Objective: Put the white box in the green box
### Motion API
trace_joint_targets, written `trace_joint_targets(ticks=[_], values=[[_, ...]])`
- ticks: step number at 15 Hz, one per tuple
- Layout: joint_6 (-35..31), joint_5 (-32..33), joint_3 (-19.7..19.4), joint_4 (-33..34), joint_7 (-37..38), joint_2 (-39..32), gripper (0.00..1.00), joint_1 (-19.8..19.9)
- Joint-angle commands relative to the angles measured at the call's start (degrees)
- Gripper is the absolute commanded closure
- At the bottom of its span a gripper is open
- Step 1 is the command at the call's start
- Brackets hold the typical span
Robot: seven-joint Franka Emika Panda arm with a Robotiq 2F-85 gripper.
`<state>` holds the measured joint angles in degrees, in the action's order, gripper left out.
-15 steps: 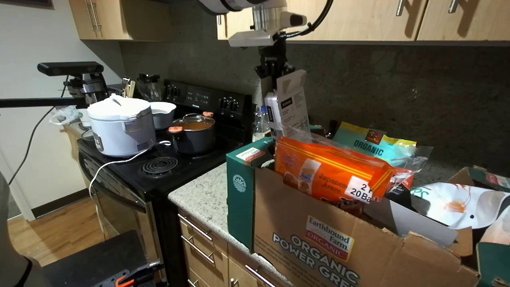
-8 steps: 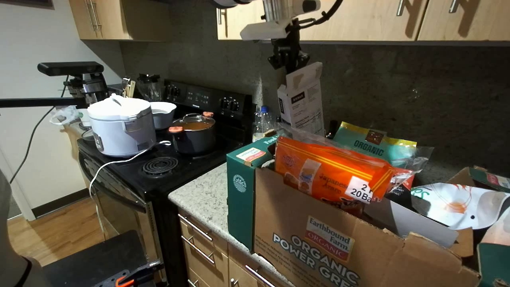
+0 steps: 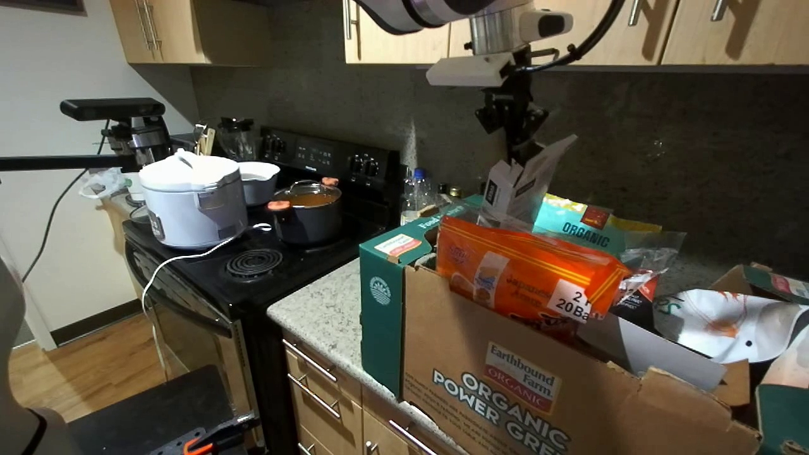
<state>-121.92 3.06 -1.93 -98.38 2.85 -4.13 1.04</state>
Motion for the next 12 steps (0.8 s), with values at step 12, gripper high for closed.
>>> trace_joint_targets(ticks=[12], values=[[-2.1, -2.7, -1.4, -12.3, 3.4, -0.5, 1.00, 1.8]])
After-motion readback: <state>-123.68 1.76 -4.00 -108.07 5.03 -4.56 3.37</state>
